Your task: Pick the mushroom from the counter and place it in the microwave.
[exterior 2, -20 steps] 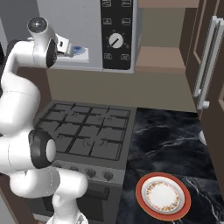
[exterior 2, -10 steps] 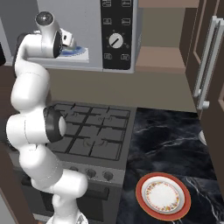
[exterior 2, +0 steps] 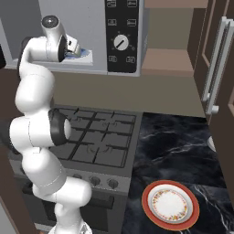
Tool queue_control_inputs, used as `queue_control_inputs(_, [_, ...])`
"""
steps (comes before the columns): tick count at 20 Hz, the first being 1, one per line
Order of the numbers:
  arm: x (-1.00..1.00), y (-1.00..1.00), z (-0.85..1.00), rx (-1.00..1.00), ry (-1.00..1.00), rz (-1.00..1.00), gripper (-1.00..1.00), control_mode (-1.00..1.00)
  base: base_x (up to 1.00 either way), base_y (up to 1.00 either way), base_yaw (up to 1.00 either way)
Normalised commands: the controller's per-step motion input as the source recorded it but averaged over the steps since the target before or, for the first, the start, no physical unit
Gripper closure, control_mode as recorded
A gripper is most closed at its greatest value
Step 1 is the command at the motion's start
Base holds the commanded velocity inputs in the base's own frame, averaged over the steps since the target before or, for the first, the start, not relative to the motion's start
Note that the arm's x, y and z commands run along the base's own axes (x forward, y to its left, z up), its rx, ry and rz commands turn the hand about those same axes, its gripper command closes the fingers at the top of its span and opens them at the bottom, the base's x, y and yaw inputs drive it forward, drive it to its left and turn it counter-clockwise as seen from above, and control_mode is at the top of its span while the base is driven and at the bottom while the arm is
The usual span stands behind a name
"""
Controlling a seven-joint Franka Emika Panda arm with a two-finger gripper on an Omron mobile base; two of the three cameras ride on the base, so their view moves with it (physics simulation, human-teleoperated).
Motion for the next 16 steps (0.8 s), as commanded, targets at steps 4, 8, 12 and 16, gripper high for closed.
queue_control_inputs(4, [0.01,0.04,0.0,0.01,0.0,0.0,-1.0,-1.0,0.0,0.0,0.0])
queue_control_inputs(8, [0.05,0.15,0.0,0.0,0.0,0.0,-1.0,-1.0,0.0,0.0,0.0])
queue_control_inputs(12, [0.37,0.02,0.0,0.0,0.0,0.0,-1.0,-1.0,0.0,0.0,0.0])
queue_control_inputs(16, [0.5,0.0,0.04,0.0,0.0,0.0,-1.0,-1.0,0.0,0.0,0.0])
